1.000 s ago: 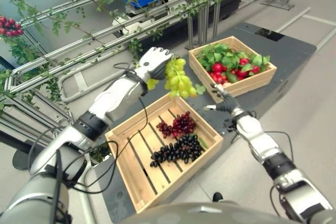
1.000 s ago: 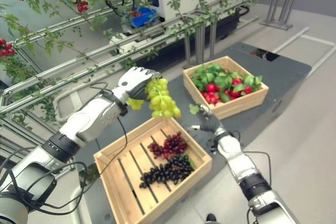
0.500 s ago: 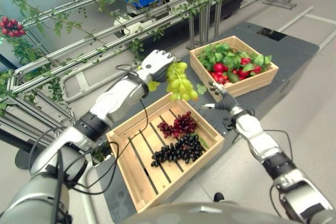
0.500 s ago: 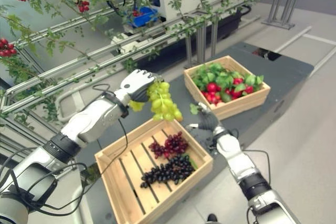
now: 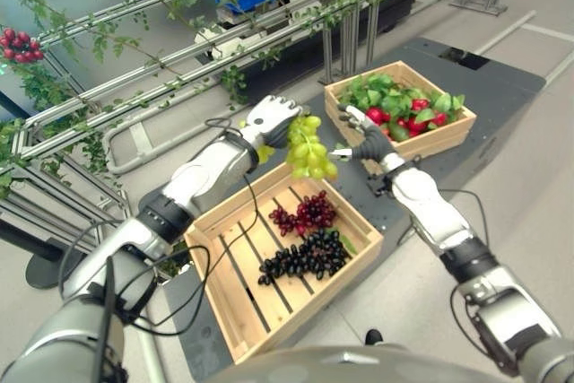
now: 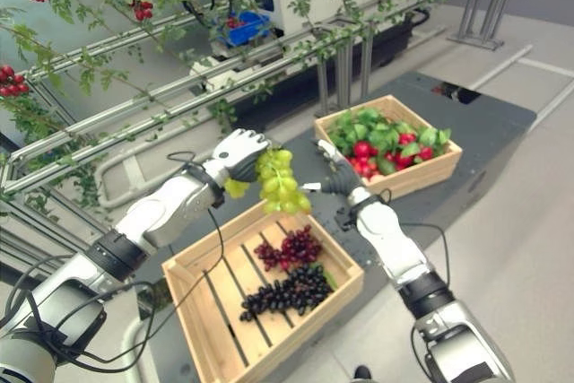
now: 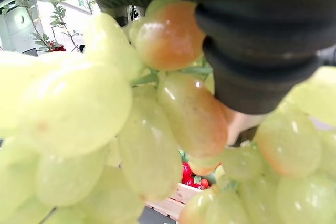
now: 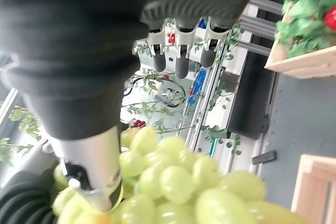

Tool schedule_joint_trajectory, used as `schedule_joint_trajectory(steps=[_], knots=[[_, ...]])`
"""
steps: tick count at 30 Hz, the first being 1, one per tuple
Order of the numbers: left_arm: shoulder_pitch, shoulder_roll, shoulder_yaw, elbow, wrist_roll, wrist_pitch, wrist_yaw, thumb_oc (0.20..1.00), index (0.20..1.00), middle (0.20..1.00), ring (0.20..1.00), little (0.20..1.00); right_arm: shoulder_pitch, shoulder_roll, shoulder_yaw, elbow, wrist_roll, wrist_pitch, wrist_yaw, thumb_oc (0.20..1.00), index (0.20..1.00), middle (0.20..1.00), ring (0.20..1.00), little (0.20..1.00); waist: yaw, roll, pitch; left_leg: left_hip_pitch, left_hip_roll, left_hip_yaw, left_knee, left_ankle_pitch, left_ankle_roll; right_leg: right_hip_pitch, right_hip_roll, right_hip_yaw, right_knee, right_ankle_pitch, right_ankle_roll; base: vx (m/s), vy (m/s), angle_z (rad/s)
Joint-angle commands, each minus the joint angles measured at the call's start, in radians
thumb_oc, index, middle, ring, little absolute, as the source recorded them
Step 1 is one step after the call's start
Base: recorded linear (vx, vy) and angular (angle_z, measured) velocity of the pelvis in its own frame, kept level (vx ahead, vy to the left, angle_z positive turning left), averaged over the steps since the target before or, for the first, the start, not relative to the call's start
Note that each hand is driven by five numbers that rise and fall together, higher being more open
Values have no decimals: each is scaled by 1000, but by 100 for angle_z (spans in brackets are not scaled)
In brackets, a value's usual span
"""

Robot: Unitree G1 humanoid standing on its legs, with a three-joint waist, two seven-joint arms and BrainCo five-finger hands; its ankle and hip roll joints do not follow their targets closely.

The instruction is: Pick up the fruits from the basket on one side to the basket on the other side

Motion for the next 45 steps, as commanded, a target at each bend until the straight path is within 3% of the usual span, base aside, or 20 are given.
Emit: schedule_joint_trajectory(steps=[1,11,21,28,31,33,34,36,37,40,45], knots=[[-91,10,-15,35,25,-2,37,200,200,200,200,200,-129,51,19,-14,66,-44,-10,1000,1000,1000,1000,1000,2,-62,-43,-101,-21,-14,82,-9,13,79,0,12,92,-243,51,0,0,0],[-102,85,-21,18,10,-14,31,200,200,200,200,200,-253,65,95,111,68,0,33,1000,1000,1000,1000,1000,25,-69,-49,-105,-20,-21,83,-7,11,81,1,10,93,-244,48,0,0,0],[-84,183,-23,-43,7,-61,8,200,200,200,200,200,-364,62,159,201,237,3,145,1000,1000,1000,1000,1000,40,-81,-51,-107,-19,-25,83,-5,9,81,1,8,94,-243,48,0,0,0],[-42,249,32,-140,-4,-76,-8,200,200,200,200,200,-384,50,153,201,293,-3,171,1000,1000,1000,1000,1000,47,-88,-48,-113,-22,-31,84,-3,10,80,0,7,94,-242,48,0,0,0],[-49,297,78,-170,-1,-53,-17,200,200,200,200,200,-388,28,135,174,320,13,180,1000,1000,1000,1000,1000,50,-86,-48,-114,-22,-31,85,-4,9,79,0,5,94,-240,47,0,0,0],[-65,282,125,-216,-48,-50,-49,200,200,200,200,200,-331,13,91,122,318,11,205,1000,1000,1000,1000,1000,46,-88,-46,-115,-23,-32,86,-5,10,76,-1,2,96,-239,48,-14,-7,2],[-134,146,79,-149,-62,-43,-52,200,200,200,200,200,-293,27,92,94,311,5,216,1000,1000,1000,1000,1000,21,-88,-42,-115,-22,-29,91,0,10,75,-2,4,99,-235,49,0,0,0],[-164,82,34,-40,-43,-31,-28,200,200,200,200,200,-282,17,90,77,324,20,222,1000,1000,1000,1000,1000,12,-92,-45,-112,-20,-27,88,-5,8,76,1,8,97,-241,49,25,-18,15],[-174,96,44,36,-8,12,26,200,200,200,200,200,-277,-9,76,66,340,18,208,1000,1000,1000,1000,1000,12,-92,-47,-111,-19,-24,87,-5,8,76,0,11,97,-241,49,15,-7,8],[-253,22,-58,153,16,21,-4,200,200,200,200,200,-256,-10,68,29,356,3,205,1000,1000,1000,1000,1000,-3,-84,-46,-107,-17,-19,88,-6,8,77,1,14,101,-244,51,8,2,-17],[-303,12,-81,185,17,31,19,200,200,200,200,200,-229,-18,55,-16,382,-10,205,1000,1000,1000,1000,1000,-4,-84,-45,-112,-17,-21,93,-5,7,74,1,15,104,-245,51,-3,-6,-4]])
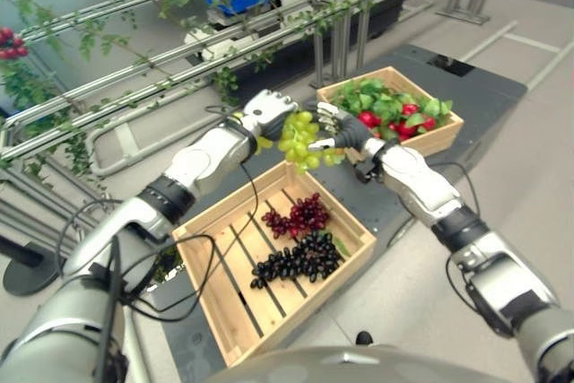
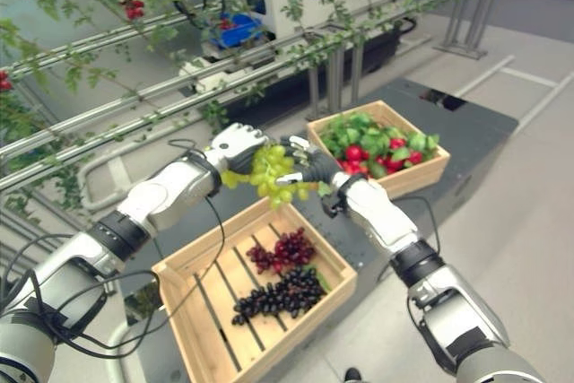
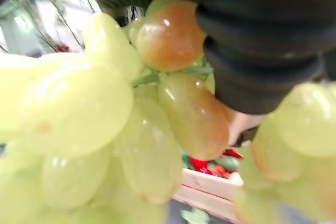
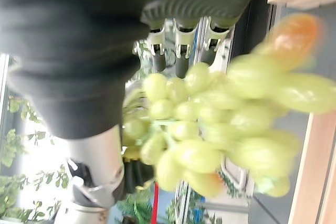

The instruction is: Pick up the fruits from the basket on one side to the basket on the other side

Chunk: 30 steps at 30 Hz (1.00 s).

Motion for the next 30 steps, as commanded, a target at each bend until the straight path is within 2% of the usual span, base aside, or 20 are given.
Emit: schedule_joint_trajectory(steps=[1,3,4,5,6,8,18,23,26,27,29,30], knots=[[-176,21,20,31,16,28,63,200,200,200,200,200,-42,40,-52,-109,71,-91,2,1000,1000,1000,1000,1000,29,-44,-24,-98,-20,-25,85,-3,8,88,-5,1,103,-246,55,0,0,0],[-176,26,23,27,15,28,65,200,200,200,200,200,-38,40,-56,-119,77,-92,2,1000,1000,1000,1000,1000,30,-44,-25,-99,-20,-26,84,-3,8,88,-5,0,103,-246,55,0,0,0],[-218,-39,-22,120,22,28,79,200,200,200,200,200,-43,53,-30,-117,101,-96,-5,1000,1000,1000,1000,1000,16,-45,-26,-98,-20,-21,85,-2,7,87,-5,1,105,-246,57,0,0,0],[-200,-14,-12,112,32,21,97,200,200,200,200,200,-32,38,-38,-132,121,-112,-1,1000,1000,1000,1000,1000,19,-46,-25,-98,-20,-20,86,-3,7,86,-5,1,106,-246,57,0,-3,9],[-185,31,18,121,32,51,137,200,200,200,200,200,-40,24,-43,-135,115,-99,-8,1000,1000,1000,1000,1000,30,-49,-28,-99,-20,-21,87,-2,6,88,-6,0,105,-246,55,0,0,0],[-188,85,19,70,32,41,103,200,200,200,200,200,-37,21,-51,-159,120,-94,1,1000,1000,1000,1000,1000,33,-45,-29,-98,-20,-20,88,-3,7,90,-6,0,105,-247,55,0,0,-5],[-156,163,109,-91,-5,25,82,200,200,200,200,200,15,33,-99,-146,102,-101,-16,1000,1000,1000,1000,1000,45,-47,-28,-105,-22,-29,93,-4,8,90,-6,-4,103,-246,54,-4,-4,2],[-131,192,150,-135,-13,24,86,200,200,200,200,200,12,35,-117,-117,37,-102,-47,1000,1000,1000,1000,1000,53,-48,-32,-106,-25,-30,93,-5,9,91,-6,-5,103,-247,54,0,0,0],[-117,86,68,75,45,22,134,200,200,200,200,200,0,53,-76,-98,44,-127,-62,1000,1000,1000,1000,1000,33,-50,-31,-100,-22,-24,93,-5,7,92,-5,0,106,-247,55,0,0,0],[-106,101,83,110,35,52,163,200,200,200,200,200,-15,45,-78,-91,35,-118,-79,1000,1000,1000,1000,1000,40,-51,-34,-99,-22,-24,92,-4,7,94,-5,0,105,-247,53,0,0,0],[-128,111,66,104,40,48,143,200,200,200,200,200,-24,45,-73,-96,39,-113,-80,1000,1000,1000,1000,1000,38,-46,-34,-98,-21,-22,90,-4,8,94,-5,2,105,-248,54,1,3,-3],[-152,78,44,77,19,49,119,200,200,200,200,200,-32,54,-65,-97,30,-113,-81,1000,1000,1000,1000,1000,33,-44,-35,-97,-20,-22,89,-3,8,95,-5,1,105,-248,54,0,0,-4]])
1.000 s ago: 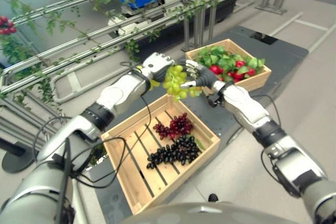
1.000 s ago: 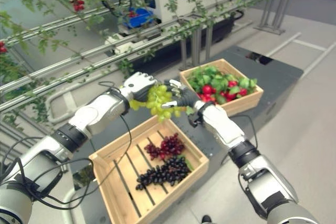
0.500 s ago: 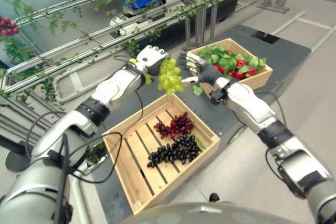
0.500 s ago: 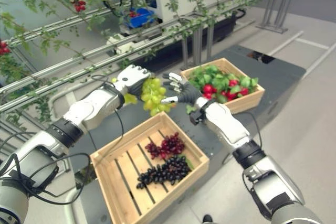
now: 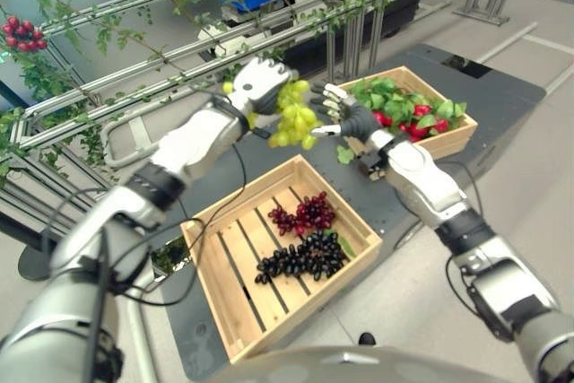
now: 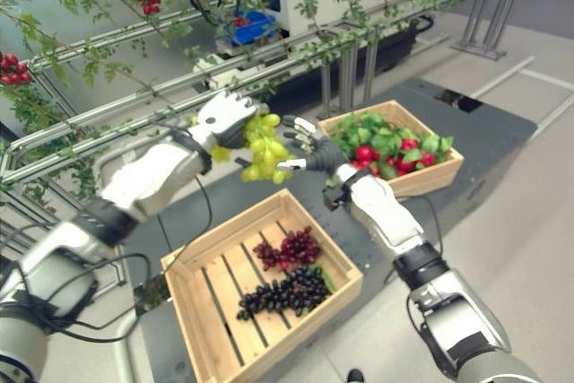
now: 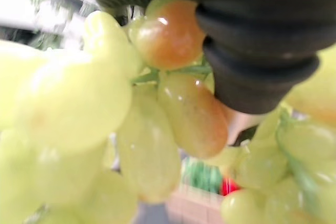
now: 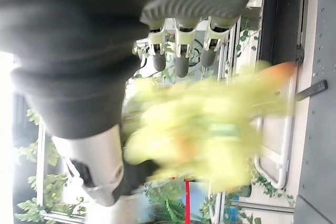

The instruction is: Pick up the fruits from the basket on one side to the basket on the other side

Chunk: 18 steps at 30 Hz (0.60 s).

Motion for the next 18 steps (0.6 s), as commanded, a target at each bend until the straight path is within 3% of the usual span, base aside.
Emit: schedule_joint_trajectory(steps=[1,4,5,6,7,12,18], knots=[[-127,28,23,-27,-8,31,35,200,200,200,200,200,-60,25,-19,-13,-21,-71,-27,1000,1000,1000,1000,1000,5,-46,-51,-98,-24,-22,84,-2,10,90,-8,2,106,-245,54,0,0,0],[-208,-21,22,-170,-55,16,8,200,200,200,200,200,-63,27,-14,4,-31,-66,-35,1000,1000,1000,1000,1000,7,-47,-51,-103,-27,-28,84,0,10,90,-9,-2,104,-244,55,-7,-2,1],[-179,15,49,-234,-55,1,13,200,200,200,200,200,-59,19,-23,11,-32,-70,-31,1000,1000,1000,1000,1000,14,-50,-49,-105,-28,-31,85,-1,10,90,-10,-4,103,-244,54,-24,-10,6],[-152,68,88,-237,-42,26,43,200,200,200,200,200,-69,10,-31,22,-44,-45,-36,1000,1000,1000,1000,1000,28,-53,-52,-106,-28,-34,85,-1,10,91,-10,-7,102,-243,52,-42,-2,7],[-96,132,122,-304,-19,1,13,200,200,200,200,200,-75,14,-39,15,-53,-49,-25,1000,1000,1000,1000,1000,34,-51,-51,-109,-29,-35,85,1,10,87,-9,-7,101,-241,52,-27,2,3],[55,196,245,-443,-65,-34,-19,200,200,200,200,200,-76,47,-57,37,-77,-44,-24,1000,1000,1000,1000,1000,49,-55,-48,-110,-29,-41,87,-2,11,91,-9,-11,99,-243,48,-15,-1,5],[111,223,306,-492,-78,-45,-21,200,200,200,200,200,-83,65,-52,53,-79,-44,-14,1000,1000,1000,1000,1000,54,-55,-50,-114,-28,-41,87,-1,11,90,-9,-7,98,-240,48,-5,0,2]])
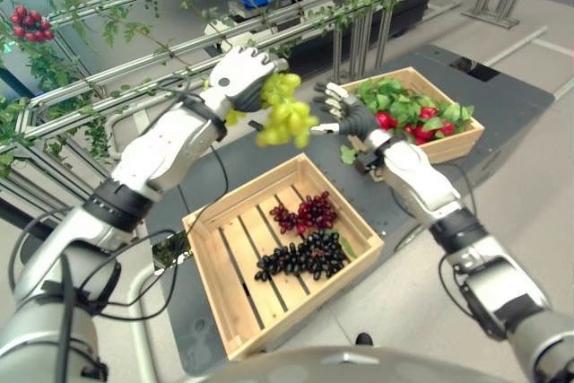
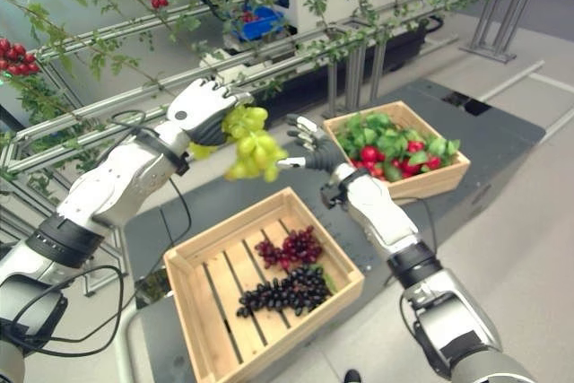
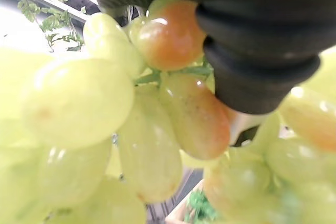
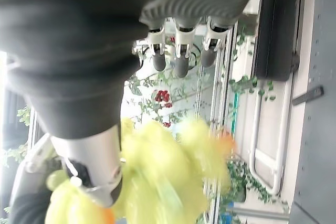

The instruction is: Pick up the fruits from the basket on one side to the basket on the other side

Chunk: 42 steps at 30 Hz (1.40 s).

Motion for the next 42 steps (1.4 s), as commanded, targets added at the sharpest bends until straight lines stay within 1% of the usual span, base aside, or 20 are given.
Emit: schedule_joint_trajectory(steps=[1,10,30,42], knots=[[-39,44,92,-42,-52,4,25,200,200,200,200,200,-79,23,-18,-3,-18,-45,9,1000,1000,1000,1000,1000,-3,-50,-54,-113,-28,-38,81,-1,11,75,-10,4,98,-232,49,0,0,0],[-37,50,99,-38,-52,7,21,200,200,200,200,200,-74,19,-26,-7,-23,-40,11,1000,1000,1000,1000,1000,-4,-49,-51,-115,-30,-40,79,1,11,75,-10,6,95,-230,50,0,0,0],[-40,36,86,-16,-51,9,20,200,200,200,200,200,-71,19,-31,-11,-26,-40,6,1000,1000,1000,1000,1000,-1,-52,-47,-114,-33,-43,81,-1,12,73,-11,1,99,-230,51,0,0,0],[-37,46,91,-13,-54,7,21,200,200,200,200,200,-65,19,-33,-15,-29,-43,8,1000,1000,1000,1000,1000,0,-53,-48,-116,-34,-43,84,-5,14,72,-12,0,99,-231,51,0,0,0]])
